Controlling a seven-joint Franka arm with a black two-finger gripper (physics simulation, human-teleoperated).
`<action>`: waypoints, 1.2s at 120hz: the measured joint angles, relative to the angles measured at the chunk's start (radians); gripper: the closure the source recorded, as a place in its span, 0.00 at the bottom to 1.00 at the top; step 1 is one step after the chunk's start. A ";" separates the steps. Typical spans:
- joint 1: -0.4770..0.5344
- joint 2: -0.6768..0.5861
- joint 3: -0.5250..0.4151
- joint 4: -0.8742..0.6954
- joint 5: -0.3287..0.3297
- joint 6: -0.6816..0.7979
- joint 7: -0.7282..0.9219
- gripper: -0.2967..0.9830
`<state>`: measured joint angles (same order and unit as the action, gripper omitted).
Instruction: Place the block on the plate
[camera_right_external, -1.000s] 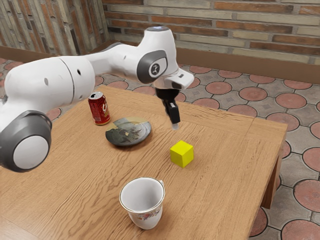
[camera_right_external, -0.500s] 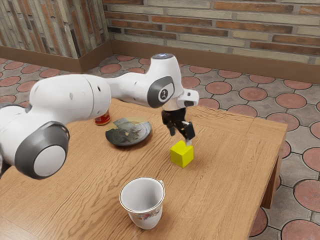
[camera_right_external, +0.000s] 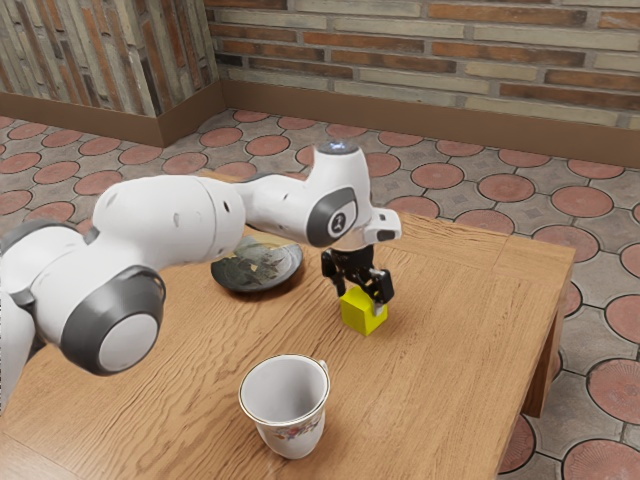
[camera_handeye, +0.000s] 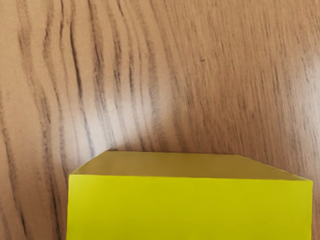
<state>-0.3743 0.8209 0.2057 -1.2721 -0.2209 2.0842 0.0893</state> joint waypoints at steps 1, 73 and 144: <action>0.000 0.002 0.000 0.000 0.000 0.000 -0.002 0.23; 0.007 -0.152 0.001 -0.127 0.006 -0.020 -0.095 0.49; 0.274 -0.248 0.021 -0.129 0.090 -0.090 -0.059 0.49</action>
<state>-0.0998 0.5733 0.2268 -1.4011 -0.1308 1.9946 0.0301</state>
